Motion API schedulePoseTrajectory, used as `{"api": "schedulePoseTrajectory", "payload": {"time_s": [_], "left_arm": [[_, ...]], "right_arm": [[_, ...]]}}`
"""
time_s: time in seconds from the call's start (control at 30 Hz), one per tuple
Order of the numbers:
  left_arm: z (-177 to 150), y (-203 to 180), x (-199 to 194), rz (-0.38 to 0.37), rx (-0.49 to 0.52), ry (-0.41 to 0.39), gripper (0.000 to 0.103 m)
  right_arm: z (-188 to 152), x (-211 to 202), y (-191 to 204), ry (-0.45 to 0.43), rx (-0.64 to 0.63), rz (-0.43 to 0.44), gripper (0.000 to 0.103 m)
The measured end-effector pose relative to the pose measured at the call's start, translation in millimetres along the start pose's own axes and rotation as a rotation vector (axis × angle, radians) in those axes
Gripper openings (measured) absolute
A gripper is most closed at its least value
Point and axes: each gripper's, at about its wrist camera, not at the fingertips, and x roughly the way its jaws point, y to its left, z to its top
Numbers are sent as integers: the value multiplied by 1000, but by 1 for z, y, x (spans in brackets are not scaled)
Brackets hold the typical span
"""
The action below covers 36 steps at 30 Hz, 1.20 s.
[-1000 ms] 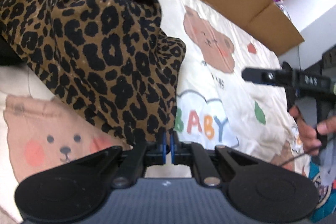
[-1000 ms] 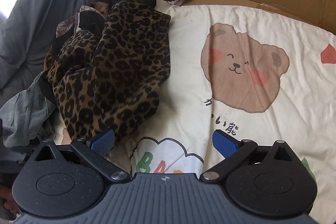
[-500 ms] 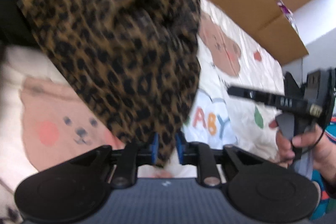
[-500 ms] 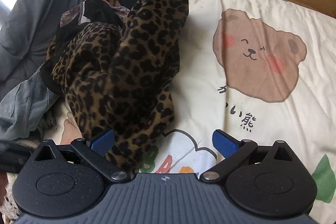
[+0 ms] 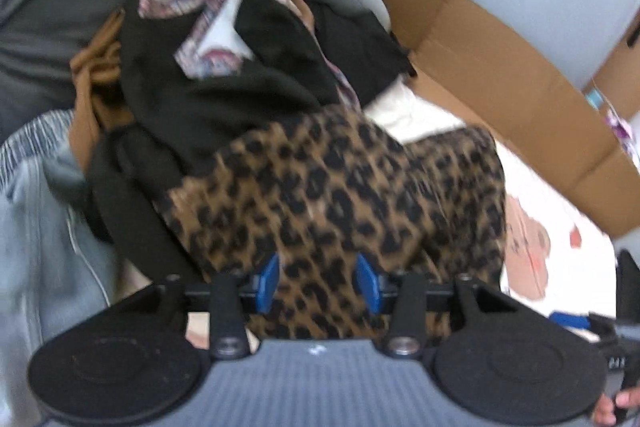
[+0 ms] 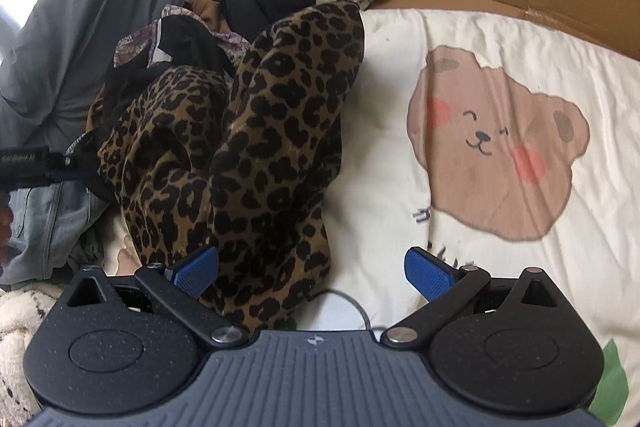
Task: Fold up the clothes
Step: 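Close the right gripper on the leopard-print trousers' waistband, then pull the trousers onto the open duvet with both grippers holding the waistband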
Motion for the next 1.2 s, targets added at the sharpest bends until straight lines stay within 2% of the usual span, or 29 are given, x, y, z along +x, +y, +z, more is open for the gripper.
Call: {"api": "schedulePoseTrajectory", "payload": {"time_s": [0.07, 0.2, 0.33, 0.57, 0.7, 0.73, 0.83, 0.87, 0.9, 0.97, 1.0, 1.03, 1.07, 1.1, 1.2], "left_arm": [[10, 1, 2, 20, 11, -31, 56], [30, 0, 10, 46, 46, -87, 61], [47, -1, 24, 48, 78, -117, 75], [67, -1, 48, 60, 135, -125, 75], [71, -4, 62, 47, 155, -116, 75], [71, -5, 66, 45, 164, -114, 75], [69, -6, 77, 50, 190, -94, 75], [67, -6, 81, 54, 192, -84, 75], [66, -5, 82, 53, 191, -81, 74], [62, -3, 84, 51, 192, -72, 70], [59, -3, 84, 53, 201, -65, 61], [56, -3, 84, 55, 209, -56, 43], [53, -1, 85, 58, 211, -37, 31], [49, 0, 86, 60, 211, -17, 8], [37, 4, 81, 47, 192, 1, 6]], "right_arm": [[7, 4, 2, 15, 3, 17, 83], [23, 13, 10, 7, 10, 45, 82], [39, 28, 22, -13, -21, 53, 82], [58, 55, 30, 4, -2, 75, 81], [66, 66, 33, 3, -2, 50, 80], [67, 69, 33, 6, -2, 40, 77], [69, 83, 28, 46, 11, 33, 52], [69, 87, 26, 59, 12, 32, 37], [68, 90, 25, 70, 13, 29, 19], [66, 93, 22, 81, 16, 24, 3], [65, 91, 21, 75, 12, 26, 1], [64, 89, 20, 69, 8, 27, 1], [63, 86, 19, 63, 5, 27, 0], [61, 83, 16, 61, 7, 22, 0], [59, 71, 9, 46, 18, 9, 0]]}}
